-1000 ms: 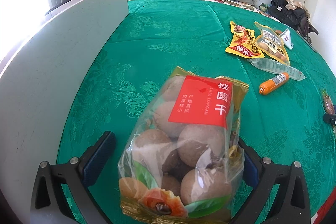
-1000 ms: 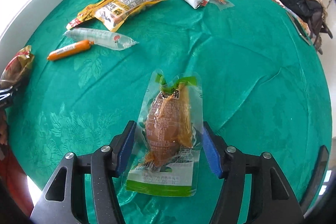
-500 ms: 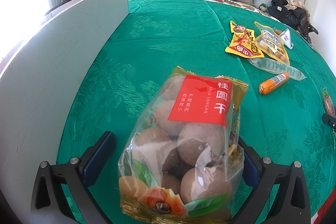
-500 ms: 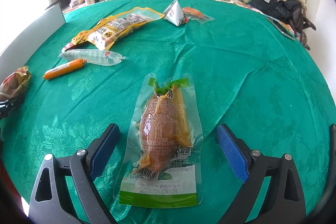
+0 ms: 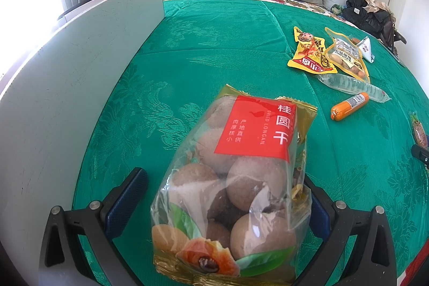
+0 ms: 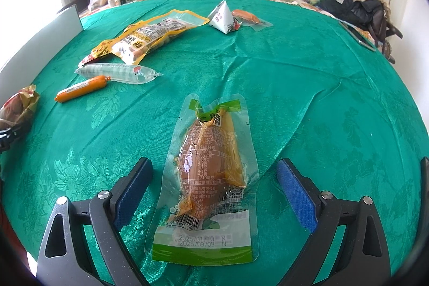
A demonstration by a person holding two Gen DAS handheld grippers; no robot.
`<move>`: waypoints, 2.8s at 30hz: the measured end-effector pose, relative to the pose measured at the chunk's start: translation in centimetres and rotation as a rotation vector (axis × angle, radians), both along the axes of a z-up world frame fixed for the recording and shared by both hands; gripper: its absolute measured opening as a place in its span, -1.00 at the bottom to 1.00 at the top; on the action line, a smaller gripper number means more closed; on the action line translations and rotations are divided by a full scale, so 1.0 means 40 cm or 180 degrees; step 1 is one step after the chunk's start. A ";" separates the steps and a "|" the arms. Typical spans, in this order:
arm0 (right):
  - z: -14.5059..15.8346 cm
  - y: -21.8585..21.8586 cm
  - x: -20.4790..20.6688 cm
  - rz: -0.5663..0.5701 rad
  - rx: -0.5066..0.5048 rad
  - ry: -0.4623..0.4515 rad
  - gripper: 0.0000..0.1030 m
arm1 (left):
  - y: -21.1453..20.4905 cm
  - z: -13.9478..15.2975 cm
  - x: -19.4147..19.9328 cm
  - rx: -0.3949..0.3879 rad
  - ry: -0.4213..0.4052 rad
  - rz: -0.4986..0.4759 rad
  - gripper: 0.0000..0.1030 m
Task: Organize snacks
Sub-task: 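Carry both bags into the cardboard box and open both tools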
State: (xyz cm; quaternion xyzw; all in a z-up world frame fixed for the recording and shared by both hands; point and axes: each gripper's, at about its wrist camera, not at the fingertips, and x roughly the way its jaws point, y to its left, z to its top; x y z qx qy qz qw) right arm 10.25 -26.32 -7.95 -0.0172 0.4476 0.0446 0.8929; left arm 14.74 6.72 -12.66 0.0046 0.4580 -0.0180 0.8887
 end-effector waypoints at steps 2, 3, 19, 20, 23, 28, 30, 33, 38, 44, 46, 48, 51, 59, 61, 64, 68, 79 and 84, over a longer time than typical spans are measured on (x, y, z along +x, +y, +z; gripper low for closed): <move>0.000 0.000 0.000 0.0000 0.0000 0.0000 0.86 | -0.001 0.001 0.001 0.0000 0.0000 0.0000 1.00; 0.000 0.000 -0.001 0.0000 0.0000 -0.0001 0.86 | 0.000 0.001 0.001 0.0000 0.0000 0.0000 1.00; 0.028 -0.032 0.024 0.0061 -0.0083 0.0960 0.80 | -0.003 0.001 0.001 -0.0011 0.0099 -0.0170 0.99; 0.028 -0.031 0.026 0.0091 -0.0119 0.0973 0.78 | -0.003 0.002 0.002 -0.0016 0.0108 -0.0176 0.92; 0.044 -0.041 0.027 0.0039 -0.0068 0.0867 0.13 | -0.006 0.020 -0.006 -0.0009 0.0084 -0.0281 0.36; 0.078 -0.071 0.039 -0.0124 0.0274 0.0899 -0.41 | 0.023 0.030 -0.026 -0.0324 0.0145 -0.0316 0.29; 0.098 -0.089 0.029 -0.0182 0.0452 0.0862 -0.48 | 0.037 0.037 -0.035 -0.0560 0.0177 -0.0285 0.29; 0.104 -0.106 0.015 -0.0244 0.0591 0.0847 -0.51 | 0.042 0.040 -0.046 -0.0706 0.0218 -0.0268 0.29; 0.088 -0.059 0.023 -0.0107 0.0009 0.0836 0.00 | 0.037 0.039 -0.053 -0.0709 0.0201 -0.0236 0.29; 0.068 0.010 0.064 0.0205 -0.0795 0.0552 0.44 | 0.042 0.039 -0.057 -0.0732 0.0191 -0.0236 0.29; 0.055 -0.022 0.086 0.0180 -0.0399 0.0756 0.21 | 0.046 0.040 -0.059 -0.0752 0.0194 -0.0235 0.29; 0.056 -0.060 0.097 0.0011 -0.0083 0.0946 0.14 | 0.052 0.040 -0.059 -0.0801 0.0199 -0.0226 0.29; 0.065 -0.088 0.083 -0.0049 0.0109 0.0972 -0.05 | 0.067 0.043 -0.055 -0.0973 0.0219 -0.0204 0.29; 0.127 -0.132 0.015 -0.0203 0.0767 0.0868 -0.05 | 0.098 0.104 -0.081 -0.1637 0.0294 -0.0132 0.29; 0.161 -0.086 0.019 -0.0090 0.0858 0.0825 -0.05 | 0.121 0.162 -0.094 -0.1894 0.0218 -0.0099 0.29; 0.246 0.030 0.054 0.0206 0.1026 0.0690 -0.05 | 0.194 0.274 -0.108 -0.2098 0.0006 -0.0014 0.29; 0.396 0.269 0.110 0.0843 0.1299 0.0460 -0.04 | 0.351 0.420 -0.117 -0.1827 -0.0279 0.0262 0.29; 0.636 0.910 0.135 0.1933 0.2000 0.0349 0.45 | 0.767 0.442 -0.148 -0.0415 -0.0294 0.1505 0.51; 0.629 0.771 0.144 0.1654 0.1676 -0.0040 0.50 | 0.750 0.426 -0.195 -0.0542 -0.0407 0.1511 0.63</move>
